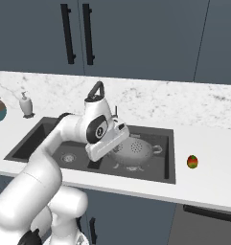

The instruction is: Put the colander in the sink, put the pear, banana, mango in the colander, and turn on the sink faucet and pour water over the colander.

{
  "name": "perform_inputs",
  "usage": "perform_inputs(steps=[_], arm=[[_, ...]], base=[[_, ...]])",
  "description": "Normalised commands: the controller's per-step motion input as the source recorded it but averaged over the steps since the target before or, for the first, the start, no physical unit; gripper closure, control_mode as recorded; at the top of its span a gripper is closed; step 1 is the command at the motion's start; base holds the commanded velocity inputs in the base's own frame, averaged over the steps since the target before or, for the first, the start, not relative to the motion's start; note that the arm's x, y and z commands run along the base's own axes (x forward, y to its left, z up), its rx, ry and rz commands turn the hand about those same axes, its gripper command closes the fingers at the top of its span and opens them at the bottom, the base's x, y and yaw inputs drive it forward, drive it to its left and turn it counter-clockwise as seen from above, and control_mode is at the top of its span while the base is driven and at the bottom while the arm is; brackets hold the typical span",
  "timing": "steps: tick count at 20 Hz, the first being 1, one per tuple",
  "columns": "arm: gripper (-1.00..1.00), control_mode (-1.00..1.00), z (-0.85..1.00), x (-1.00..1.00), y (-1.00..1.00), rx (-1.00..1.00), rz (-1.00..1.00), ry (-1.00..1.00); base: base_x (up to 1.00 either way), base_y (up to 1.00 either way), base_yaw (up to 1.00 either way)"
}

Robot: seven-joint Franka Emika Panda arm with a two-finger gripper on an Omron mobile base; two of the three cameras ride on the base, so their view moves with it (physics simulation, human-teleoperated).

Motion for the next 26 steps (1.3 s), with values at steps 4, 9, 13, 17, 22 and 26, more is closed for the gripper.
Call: perform_inputs(steps=[4,9,13,17,22,26], arm=[[1.0,-1.0,0.0,-0.25,0.6,0.04,0.0,0.01],[1.0,-1.0,0.0,-0.04,0.73,0.0,0.0,-0.01],[1.0,-1.0,0.0,0.02,0.85,-0.01,0.0,-0.06],[1.0,-1.0,-0.04,0.12,0.86,-0.01,0.0,-0.15],[1.0,-1.0,-0.04,0.35,0.74,0.0,0.04,-0.03],[1.0,-1.0,-0.1,0.47,0.68,0.0,0.03,-0.03]], base=[[0.0,0.0,0.0],[0.0,0.0,0.0],[0.0,0.0,0.0],[0.0,0.0,0.0],[0.0,0.0,0.0],[0.0,0.0,0.0]])
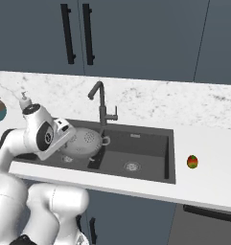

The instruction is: Put the colander in the sink, put the pear, banana, mango in the colander, and turn on the sink faucet and pour water over the colander.

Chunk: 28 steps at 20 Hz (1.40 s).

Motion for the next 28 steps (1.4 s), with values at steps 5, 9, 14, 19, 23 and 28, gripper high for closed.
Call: perform_inputs(steps=[5,9,14,19,23,28], arm=[[1.0,-1.0,-0.18,0.74,0.69,0.0,0.09,-0.01],[1.0,-1.0,-0.12,0.86,0.54,0.0,0.09,-0.01],[1.0,-1.0,-0.27,0.65,0.48,0.0,0.01,-0.01],[1.0,-1.0,-0.37,0.74,0.3,0.0,0.0,-0.08],[1.0,-1.0,-0.44,0.47,0.31,0.0,0.0,-0.09],[1.0,-1.0,-0.44,0.29,0.18,0.0,0.0,-0.01]], base=[[0.0,0.0,0.0],[0.0,0.0,0.0],[0.0,0.0,0.0],[0.0,0.0,0.0],[0.0,0.0,0.0],[0.0,0.0,0.0]])
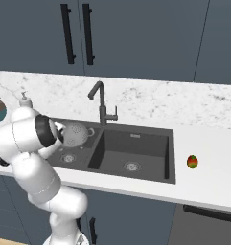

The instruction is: Put the colander in the sink, put the pear, banana, mango in the colander, and turn on the sink faucet and pour water over the colander.

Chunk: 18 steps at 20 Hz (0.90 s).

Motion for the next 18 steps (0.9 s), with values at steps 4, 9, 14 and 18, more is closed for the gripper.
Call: perform_inputs(steps=[4,9,14,18], arm=[[1.0,-1.0,-0.34,0.21,0.02,0.0,0.0,0.0],[1.0,-1.0,-0.23,0.26,0.02,0.0,-0.03,0.04],[1.0,-1.0,-0.24,0.26,0.18,0.0,-0.07,0.19],[1.0,-1.0,-0.22,0.16,0.19,0.0,-0.12,0.26]], base=[[0.0,0.0,0.0],[0.0,0.0,0.0],[0.0,0.0,0.0],[0.0,0.0,0.0]])
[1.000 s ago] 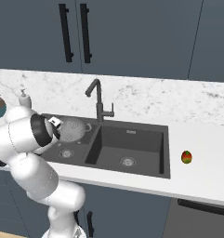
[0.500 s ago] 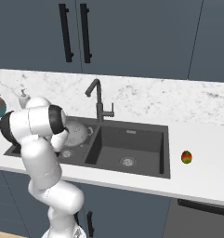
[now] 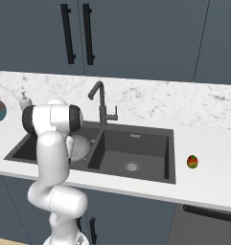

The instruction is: Put the colander in the sink, put the pear, banana, mango in the colander, and turn on the sink faucet and pour water over the colander.

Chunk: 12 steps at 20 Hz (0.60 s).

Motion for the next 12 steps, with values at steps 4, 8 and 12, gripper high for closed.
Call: perform_inputs(steps=[4,8,12], arm=[[1.0,-1.0,-0.05,0.17,0.08,0.0,-0.13,0.27],[1.0,-1.0,-0.08,0.16,0.16,0.0,-0.15,0.23],[1.0,-1.0,-0.07,0.17,0.14,0.0,-0.12,0.22]], base=[[0.0,0.0,0.0],[0.0,0.0,0.0],[0.0,0.0,0.0]])
